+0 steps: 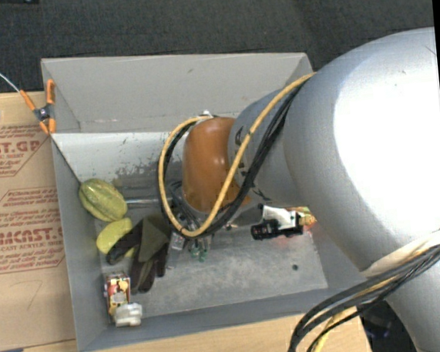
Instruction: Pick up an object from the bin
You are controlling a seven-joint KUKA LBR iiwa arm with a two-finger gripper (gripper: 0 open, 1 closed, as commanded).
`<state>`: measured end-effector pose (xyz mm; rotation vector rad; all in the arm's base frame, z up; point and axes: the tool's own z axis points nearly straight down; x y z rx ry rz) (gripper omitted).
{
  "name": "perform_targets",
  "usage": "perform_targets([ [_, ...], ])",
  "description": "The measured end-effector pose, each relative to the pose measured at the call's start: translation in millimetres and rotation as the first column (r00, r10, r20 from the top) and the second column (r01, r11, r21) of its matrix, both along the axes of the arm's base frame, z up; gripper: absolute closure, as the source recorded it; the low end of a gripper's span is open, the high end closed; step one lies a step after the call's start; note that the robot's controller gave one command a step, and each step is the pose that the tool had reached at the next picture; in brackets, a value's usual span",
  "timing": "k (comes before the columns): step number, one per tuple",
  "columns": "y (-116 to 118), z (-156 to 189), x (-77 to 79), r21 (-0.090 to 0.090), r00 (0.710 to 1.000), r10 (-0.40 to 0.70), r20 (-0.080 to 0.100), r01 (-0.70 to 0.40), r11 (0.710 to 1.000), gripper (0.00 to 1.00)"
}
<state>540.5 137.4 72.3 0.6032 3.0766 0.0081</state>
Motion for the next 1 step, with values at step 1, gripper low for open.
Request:
perform_targets([
  [1, 0.0, 0.0, 0.0, 0.000, 1.000, 0.000, 0.000, 0.000, 1.000, 1.00],
])
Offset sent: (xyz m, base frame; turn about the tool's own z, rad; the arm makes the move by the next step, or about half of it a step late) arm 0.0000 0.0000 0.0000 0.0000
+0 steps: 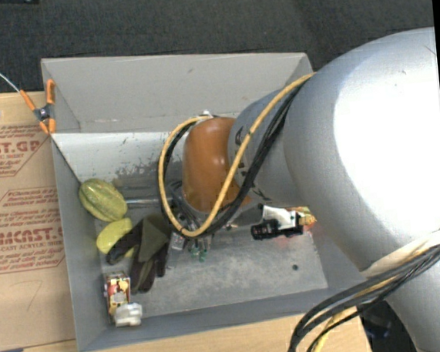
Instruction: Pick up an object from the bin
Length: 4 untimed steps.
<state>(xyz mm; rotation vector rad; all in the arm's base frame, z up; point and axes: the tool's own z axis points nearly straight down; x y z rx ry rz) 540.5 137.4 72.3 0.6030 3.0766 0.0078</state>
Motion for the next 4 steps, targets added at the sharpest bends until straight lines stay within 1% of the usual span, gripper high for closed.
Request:
perform_targets([
  [4, 0.0, 0.0, 0.0, 0.000, 1.000, 0.000, 0.000, 0.000, 1.000, 1.00],
])
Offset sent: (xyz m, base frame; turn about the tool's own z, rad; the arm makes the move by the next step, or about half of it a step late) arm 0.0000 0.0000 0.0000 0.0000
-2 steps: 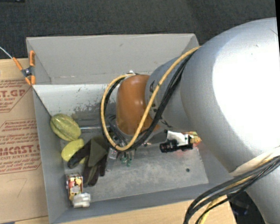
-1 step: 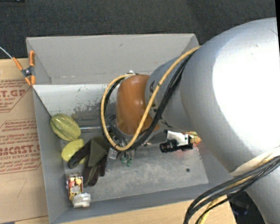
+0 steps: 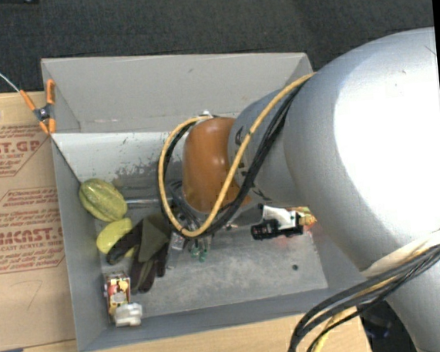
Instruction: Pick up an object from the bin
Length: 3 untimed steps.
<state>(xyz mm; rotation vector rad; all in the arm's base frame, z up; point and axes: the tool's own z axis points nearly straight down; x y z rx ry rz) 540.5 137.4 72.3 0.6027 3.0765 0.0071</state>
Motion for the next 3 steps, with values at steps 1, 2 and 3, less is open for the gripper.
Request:
perform_targets([
  [1, 0.0, 0.0, 0.0, 0.000, 1.000, 0.000, 0.000, 0.000, 1.000, 1.00],
  [2, 0.0, 0.0, 0.0, 0.000, 1.000, 0.000, 0.000, 0.000, 1.000, 1.00],
  [3, 0.0, 0.0, 0.0, 0.000, 1.000, 0.000, 0.000, 0.000, 1.000, 1.00],
])
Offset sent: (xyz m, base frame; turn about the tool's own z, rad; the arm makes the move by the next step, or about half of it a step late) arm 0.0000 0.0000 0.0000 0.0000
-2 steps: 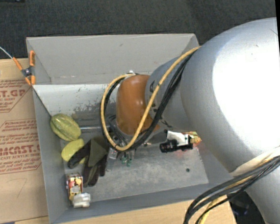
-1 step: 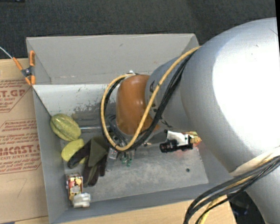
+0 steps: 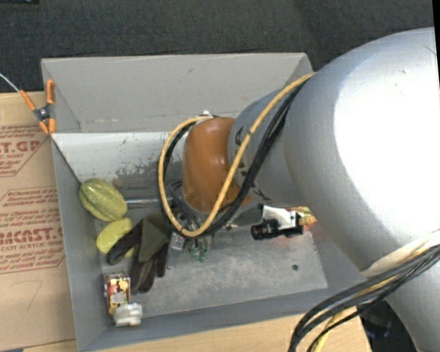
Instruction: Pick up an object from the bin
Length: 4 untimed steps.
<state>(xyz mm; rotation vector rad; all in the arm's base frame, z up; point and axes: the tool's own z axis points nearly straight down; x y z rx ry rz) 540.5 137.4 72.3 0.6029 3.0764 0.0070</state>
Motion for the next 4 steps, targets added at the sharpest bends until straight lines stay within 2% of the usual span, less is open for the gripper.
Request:
perform_targets([
  [1, 0.0, 0.0, 0.0, 0.000, 1.000, 0.000, 0.000, 0.000, 1.000, 1.00],
  [2, 0.0, -2.2, -2.5, -0.001, 1.000, 0.000, -0.009, 0.000, 1.000, 0.00],
  [3, 0.1, -0.4, -0.4, 0.000, 1.000, 0.000, -0.001, 0.000, 1.000, 1.00],
  [4, 0.1, -0.4, -0.4, 0.000, 1.000, 0.000, -0.001, 0.000, 1.000, 1.00],
])
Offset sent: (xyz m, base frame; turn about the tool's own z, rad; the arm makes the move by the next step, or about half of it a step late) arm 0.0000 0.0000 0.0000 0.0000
